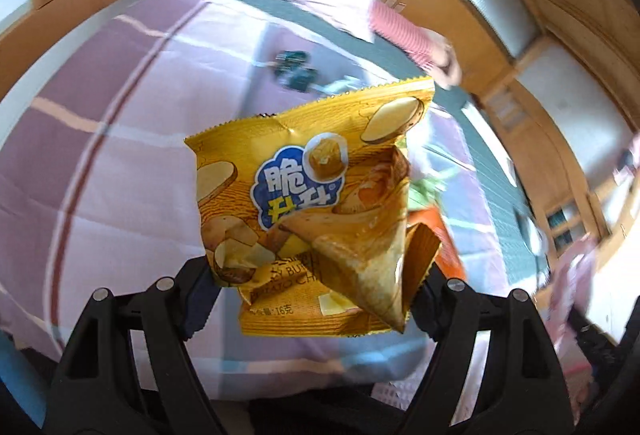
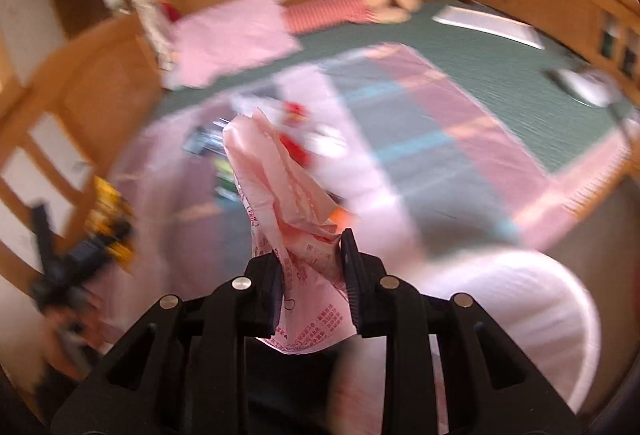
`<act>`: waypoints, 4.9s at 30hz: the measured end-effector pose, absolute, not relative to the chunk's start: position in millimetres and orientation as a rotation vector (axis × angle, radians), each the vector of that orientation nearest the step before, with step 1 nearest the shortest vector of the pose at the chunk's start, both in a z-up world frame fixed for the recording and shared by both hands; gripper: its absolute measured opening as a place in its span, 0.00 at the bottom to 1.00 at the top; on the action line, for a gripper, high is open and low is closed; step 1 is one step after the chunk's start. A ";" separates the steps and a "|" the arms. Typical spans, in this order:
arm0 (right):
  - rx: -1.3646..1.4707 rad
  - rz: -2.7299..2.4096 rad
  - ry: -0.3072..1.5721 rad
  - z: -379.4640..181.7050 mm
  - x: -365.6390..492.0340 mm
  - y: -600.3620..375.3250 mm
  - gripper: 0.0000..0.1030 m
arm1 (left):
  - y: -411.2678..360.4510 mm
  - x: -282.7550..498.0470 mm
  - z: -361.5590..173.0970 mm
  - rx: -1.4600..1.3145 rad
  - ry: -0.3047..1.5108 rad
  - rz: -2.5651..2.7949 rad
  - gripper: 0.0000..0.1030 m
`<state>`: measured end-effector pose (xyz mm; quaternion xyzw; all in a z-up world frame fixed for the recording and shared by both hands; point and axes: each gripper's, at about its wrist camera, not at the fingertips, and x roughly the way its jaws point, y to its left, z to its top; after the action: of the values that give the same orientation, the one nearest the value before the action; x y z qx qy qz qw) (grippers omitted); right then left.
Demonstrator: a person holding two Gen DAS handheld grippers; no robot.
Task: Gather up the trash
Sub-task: 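Lift both held items and carry them toward the white basket, then open both tools over the basket, dropping the chip bag and pink bag, then move both tools back over the bed toward the orange bread bag, then grasp the orange bread bag with the left tool while the right tool grasps the green paper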
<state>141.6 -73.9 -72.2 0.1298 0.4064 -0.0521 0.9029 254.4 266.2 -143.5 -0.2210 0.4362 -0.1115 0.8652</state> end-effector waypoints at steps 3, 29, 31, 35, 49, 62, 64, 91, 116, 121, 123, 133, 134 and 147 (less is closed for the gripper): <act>0.314 -0.183 0.934 -96.0 110.1 -110.8 0.27 | 244.0 244.2 -139.6 -0.436 0.886 -0.336 0.76; 0.481 -0.379 0.698 -43.4 59.1 -201.4 0.78 | -10.6 176.6 -129.1 -0.094 1.086 -0.958 0.95; 0.415 -0.301 0.774 -50.3 93.6 -175.7 0.81 | 33.1 207.3 -117.9 -0.053 1.018 -0.744 0.96; 0.221 -0.113 0.895 -73.7 171.0 -105.7 0.85 | 121.2 255.7 -116.3 0.006 0.935 -0.331 0.96; -0.194 0.020 1.143 -200.3 338.9 25.4 0.59 | 269.0 285.9 -168.3 -0.408 1.121 -0.093 0.96; 0.331 0.362 1.179 -208.8 360.1 139.2 0.32 | 354.6 264.5 -186.1 -0.699 1.116 0.147 0.96; 0.372 0.364 1.142 -208.0 356.7 137.5 0.33 | 358.6 264.1 -192.5 -0.713 1.136 0.156 0.96; 0.643 0.529 1.352 -253.7 387.4 196.0 0.71 | 361.4 268.2 -203.0 -0.753 1.149 0.198 0.96; 0.728 0.203 1.212 -241.2 364.5 103.7 0.71 | 350.0 273.5 -216.2 -0.714 1.202 0.203 0.96; 0.752 0.197 1.229 -245.2 363.4 100.2 0.71 | 349.2 274.1 -216.4 -0.711 1.204 0.201 0.96; 0.745 0.194 1.225 -243.9 363.0 99.3 0.71 | 349.3 273.7 -216.8 -0.711 1.206 0.201 0.96; 0.749 0.147 1.206 -241.8 360.4 90.2 0.71 | 348.1 273.1 -217.3 -0.704 1.206 0.198 0.96; 0.750 0.144 1.204 -241.3 360.3 89.4 0.71 | 347.2 273.4 -217.5 -0.700 1.207 0.197 0.96; 0.778 0.061 1.160 -238.3 356.1 70.6 0.72 | 308.2 281.7 -203.8 -0.520 1.194 0.050 0.96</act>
<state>356.1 70.6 -238.3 0.3580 0.5339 0.0279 0.7655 281.7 308.2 -203.8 -0.2421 0.5558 0.0233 0.7950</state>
